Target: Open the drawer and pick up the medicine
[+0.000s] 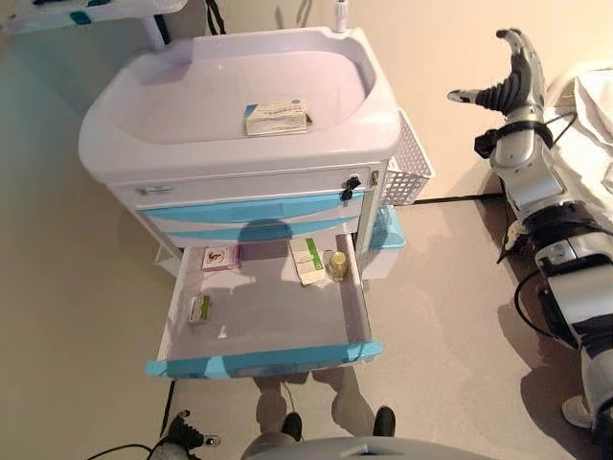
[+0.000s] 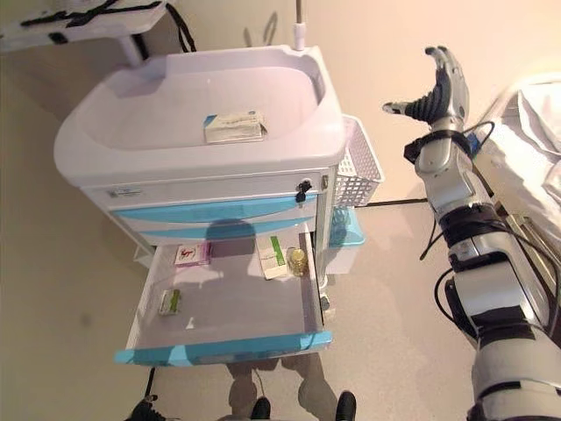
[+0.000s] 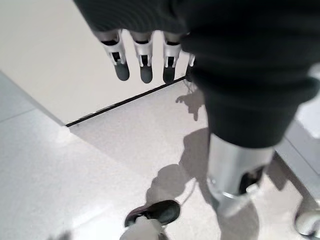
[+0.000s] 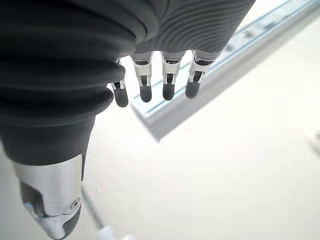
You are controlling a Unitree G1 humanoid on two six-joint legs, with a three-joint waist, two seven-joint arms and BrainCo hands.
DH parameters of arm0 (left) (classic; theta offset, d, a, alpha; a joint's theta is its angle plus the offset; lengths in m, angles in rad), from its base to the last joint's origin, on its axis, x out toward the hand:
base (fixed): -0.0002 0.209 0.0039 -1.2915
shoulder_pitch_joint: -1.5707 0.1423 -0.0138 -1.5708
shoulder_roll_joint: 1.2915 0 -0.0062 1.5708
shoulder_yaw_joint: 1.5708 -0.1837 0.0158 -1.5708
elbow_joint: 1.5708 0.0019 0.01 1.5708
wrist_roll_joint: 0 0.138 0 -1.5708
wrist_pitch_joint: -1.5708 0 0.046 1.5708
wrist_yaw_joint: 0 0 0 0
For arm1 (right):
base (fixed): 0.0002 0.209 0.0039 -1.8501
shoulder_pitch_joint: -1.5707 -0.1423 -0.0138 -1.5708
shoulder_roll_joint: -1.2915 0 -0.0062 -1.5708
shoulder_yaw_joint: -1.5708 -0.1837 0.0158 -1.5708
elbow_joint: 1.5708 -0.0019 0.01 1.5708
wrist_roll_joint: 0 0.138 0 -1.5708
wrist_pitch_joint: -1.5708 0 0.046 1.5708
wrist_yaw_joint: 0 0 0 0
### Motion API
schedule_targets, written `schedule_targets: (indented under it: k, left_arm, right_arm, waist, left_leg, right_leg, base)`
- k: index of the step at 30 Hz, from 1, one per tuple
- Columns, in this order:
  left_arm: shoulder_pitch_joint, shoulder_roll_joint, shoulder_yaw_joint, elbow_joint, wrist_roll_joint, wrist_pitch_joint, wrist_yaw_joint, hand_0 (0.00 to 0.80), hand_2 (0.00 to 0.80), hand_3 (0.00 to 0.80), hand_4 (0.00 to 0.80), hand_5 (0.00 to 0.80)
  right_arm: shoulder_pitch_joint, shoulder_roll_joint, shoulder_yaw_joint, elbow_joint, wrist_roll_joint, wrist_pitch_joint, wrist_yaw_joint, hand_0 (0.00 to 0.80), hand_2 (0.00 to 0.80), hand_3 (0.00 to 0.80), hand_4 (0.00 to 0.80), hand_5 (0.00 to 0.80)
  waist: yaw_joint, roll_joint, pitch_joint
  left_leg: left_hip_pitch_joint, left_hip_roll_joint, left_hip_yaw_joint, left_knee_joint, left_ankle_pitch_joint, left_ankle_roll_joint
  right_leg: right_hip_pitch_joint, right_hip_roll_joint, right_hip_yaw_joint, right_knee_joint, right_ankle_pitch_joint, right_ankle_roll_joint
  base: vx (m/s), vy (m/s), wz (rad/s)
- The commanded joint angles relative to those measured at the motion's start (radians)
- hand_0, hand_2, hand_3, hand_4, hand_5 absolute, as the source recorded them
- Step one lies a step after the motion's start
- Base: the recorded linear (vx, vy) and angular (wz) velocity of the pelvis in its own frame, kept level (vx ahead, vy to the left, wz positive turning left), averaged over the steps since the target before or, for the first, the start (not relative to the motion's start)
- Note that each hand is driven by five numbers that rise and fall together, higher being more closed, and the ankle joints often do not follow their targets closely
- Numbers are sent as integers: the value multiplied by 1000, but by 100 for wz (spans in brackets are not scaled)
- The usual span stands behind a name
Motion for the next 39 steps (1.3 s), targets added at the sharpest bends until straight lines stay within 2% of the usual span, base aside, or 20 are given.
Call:
schedule_targets:
  k: [1, 10, 24, 26, 31, 39]
  left_arm:
    - [-13, 33, -9, 33, 25, -5, 0, 0, 0, 0, 0, 0]
    - [-4, 17, -3, -52, 24, -19, -21, 0, 0, 0, 0, 0]
    - [-9, 19, -8, -164, 59, -32, -49, 0, 0, 0, 0, 0]
    - [-14, 24, -7, -178, 60, -32, -55, 0, 0, 0, 0, 0]
    - [-43, 35, 2, -189, 62, -33, -83, 0, 0, 0, 0, 0]
    - [-65, 40, 14, -181, 81, -23, -111, 0, 0, 0, 0, 0]
  right_arm:
    - [7, -4, -28, -43, 40, -53, -24, 0, 0, 0, 0, 0]
    - [290, 50, -142, -133, 33, -52, 14, 0, 0, 0, 0, 0]
    - [595, 103, -277, -202, 20, -50, 48, 0, 0, 0, 0, 0]
    - [636, 116, -293, -188, 33, -50, 60, 0, 0, 0, 0, 0]
    - [737, 177, -322, -29, 155, -54, 120, 0, 0, 0, 0, 0]
    - [850, 226, -367, 179, 222, -44, 190, 0, 0, 0, 0, 0]
  waist:
    - [15, -26, -17]
    - [-21, 4, -26]
    - [-71, 37, -30]
    - [-79, 39, -30]
    - [-96, 37, -34]
    - [-114, 38, -40]
  left_leg:
    - [-62, -41, -1, -40, 58, 15]
    - [-22, -35, 28, -40, 44, 20]
    - [1, -36, 61, -41, 32, 24]
    - [3, -35, 65, -41, 31, 24]
    - [13, -33, 78, -41, 28, 23]
    - [28, -34, 84, -39, 21, 24]
  right_leg:
    - [57, -21, -17, 26, -54, 70]
    - [82, -22, 5, 24, -63, 67]
    - [88, -23, 31, 21, -65, 68]
    - [88, -24, 34, 21, -65, 68]
    - [91, -21, 47, 19, -66, 67]
    - [99, -20, 56, 23, -71, 67]
  base:
    - [7, -13, -18]
    - [6, -14, -10]
    - [2, -3, -4]
    - [-10, -7, -6]
    - [-3, -10, -4]
    - [4, -14, -5]
